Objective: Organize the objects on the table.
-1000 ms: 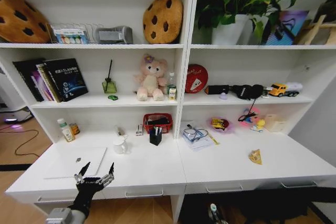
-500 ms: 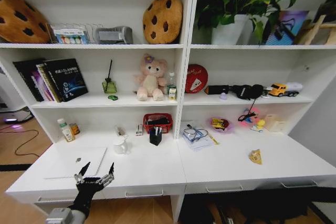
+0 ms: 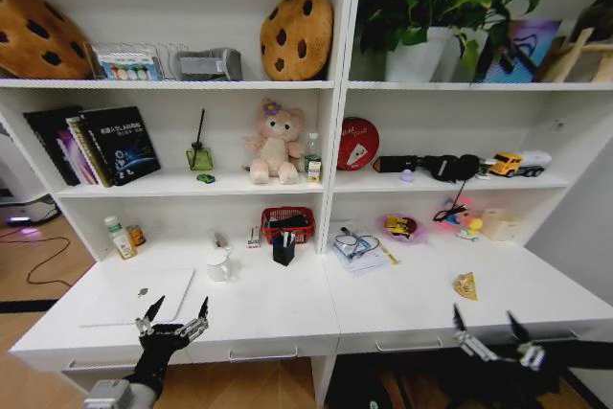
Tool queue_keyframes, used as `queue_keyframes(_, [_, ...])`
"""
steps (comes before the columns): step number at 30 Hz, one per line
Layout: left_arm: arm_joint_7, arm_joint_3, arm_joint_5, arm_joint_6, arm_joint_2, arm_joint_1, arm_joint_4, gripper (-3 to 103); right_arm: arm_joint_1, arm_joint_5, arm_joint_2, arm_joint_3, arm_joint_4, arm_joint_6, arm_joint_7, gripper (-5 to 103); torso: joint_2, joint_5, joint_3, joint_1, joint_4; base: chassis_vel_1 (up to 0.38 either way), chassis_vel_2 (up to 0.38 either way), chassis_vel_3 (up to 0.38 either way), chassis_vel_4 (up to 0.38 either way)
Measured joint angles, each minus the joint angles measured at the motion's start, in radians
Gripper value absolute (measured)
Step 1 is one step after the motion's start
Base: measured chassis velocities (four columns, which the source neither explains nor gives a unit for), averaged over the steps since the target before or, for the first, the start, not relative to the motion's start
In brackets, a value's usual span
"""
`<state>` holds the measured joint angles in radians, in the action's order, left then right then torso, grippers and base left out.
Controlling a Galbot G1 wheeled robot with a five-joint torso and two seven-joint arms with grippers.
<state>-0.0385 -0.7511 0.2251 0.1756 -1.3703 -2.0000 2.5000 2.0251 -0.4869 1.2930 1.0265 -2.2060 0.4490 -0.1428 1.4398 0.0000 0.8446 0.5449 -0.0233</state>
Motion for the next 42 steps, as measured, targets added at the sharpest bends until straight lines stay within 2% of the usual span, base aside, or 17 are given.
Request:
queue_keyframes(7, [0.0, 0.0, 0.0, 0.0, 0.0, 0.0, 0.0, 100, -0.042, -0.067, -0.013, 0.056, 0.022, -0.057, -0.023, 100, 0.0, 0.0, 0.0, 0.0, 0.0, -0.018, -0.028, 0.024, 0.023])
queue_keyframes(20, [0.0, 0.0, 0.0, 0.0, 0.0, 0.0, 0.0, 100, -0.079, -0.069, -0.007, 0.016, 0.037, -0.107, -0.022, 100, 0.0, 0.0003, 0.0, 0.0, 0.0001, -0.195, -0.171, 0.175, 0.194])
queue_keyframes(21, [0.0, 0.0, 0.0, 0.0, 0.0, 0.0, 0.0, 100, -0.087, -0.068, -0.009, 0.008, 0.04, -0.119, -0.022, 100, 0.0, -0.0006, 0.0, 0.0, -0.0002, -0.292, -0.272, 0.234, 0.25])
queue_keyframes(23, [0.0, 0.0, 0.0, 0.0, 0.0, 0.0, 0.0, 100, -0.113, -0.062, -0.018, -0.013, 0.053, -0.179, -0.035, 100, 0.0, 0.0007, 0.0, 0.0, 0.0, -0.268, -0.257, 0.261, 0.259])
queue_keyframes(24, [0.0, 0.0, 0.0, 0.0, 0.0, 0.0, 0.0, 100, -0.113, -0.062, -0.018, -0.013, 0.053, -0.179, -0.035, 100, 0.0, 0.0007, 0.0, 0.0, 0.0, -0.268, -0.275, 0.272, 0.269])
queue_keyframes(25, [0.0, 0.0, 0.0, 0.0, 0.0, 0.0, 0.0, 100, -0.135, -0.059, -0.029, -0.024, 0.068, -0.219, -0.038, 100, 0.0, -0.0009, 0.0, 0.0, -0.0001, -0.266, -0.275, 0.252, 0.305])
queue_keyframes(27, [0.0, 0.0, 0.0, 0.0, 0.0, 0.0, 0.0, 100, -0.201, -0.052, -0.062, -0.049, 0.1, -0.312, -0.042, 100, 0.0, 0.0011, 0.0, 0.0, 0.0001, -0.234, -0.233, 0.235, 0.274])
queue_keyframes(28, [0.0, 0.0, 0.0, 0.0, 0.0, 0.0, 0.0, 100, -0.201, -0.052, -0.062, -0.049, 0.1, -0.312, -0.042, 100, 0.0, 0.0011, 0.0, 0.0, 0.0001, -0.234, -0.202, 0.217, 0.242])
queue_keyframes(30, [0.0, 0.0, 0.0, 0.0, 0.0, 0.0, 0.0, 100, -0.284, -0.06, -0.124, -0.074, 0.123, -0.444, -0.046, 100, 0.0, 0.0008, 0.0, 0.0, 0.0002, -0.062, -0.176, 0.142, 0.147])
queue_keyframes(31, [0.0, 0.0, 0.0, 0.0, 0.0, 0.0, 0.0, 100, -0.336, -0.098, -0.18, -0.096, 0.135, -0.532, -0.052, 100, 0.0, -0.0002, 0.0, 0.0, 0.0001, -0.01, -0.065, 0.079, 0.056])
queue_keyframes(32, [0.0, 0.0, 0.0, 0.0, 0.0, 0.0, 0.0, 100, -0.336, -0.098, -0.18, -0.096, 0.135, -0.532, -0.052, 100, 0.0, -0.0002, 0.0, 0.0, 0.0001, -0.01, -0.065, 0.079, 0.056])
queue_keyframes(35, [0.0, 0.0, 0.0, 0.0, 0.0, 0.0, 0.0, 100, -0.442, -0.204, -0.287, -0.155, 0.16, -0.679, -0.05, 100, 0.0, -0.0002, 0.0, 0.0, 0.0001, -0.02, 0.005, 0.004, -0.023])
queue_keyframes(39, [0.0, 0.0, 0.0, 0.0, 0.0, 0.0, 0.0, 100, -0.482, -0.216, -0.321, -0.202, 0.184, -0.714, -0.019, 100, 0.0, -0.0008, 0.0, 0.0, 0.0006, 0.019, 0.085, -0.012, -0.062])
queue_keyframes(41, [0.0, 0.0, 0.0, 0.0, 0.0, 0.0, 0.0, 100, -0.542, -0.211, -0.315, -0.341, 0.258, -0.743, -0.027, 100, 0.0, 0.0, 0.0, 0.0, -0.0001, 0.0, 0.0, 0.0, 0.0])
queue_keyframes(42, [0.0, 0.0, 0.0, 0.0, 0.0, 0.0, 0.0, 100, -0.542, -0.211, -0.315, -0.341, 0.258, -0.743, -0.027, 100, 0.0, 0.0, 0.0, 0.0, -0.0001, 0.0, 0.0, 0.0, 0.0])
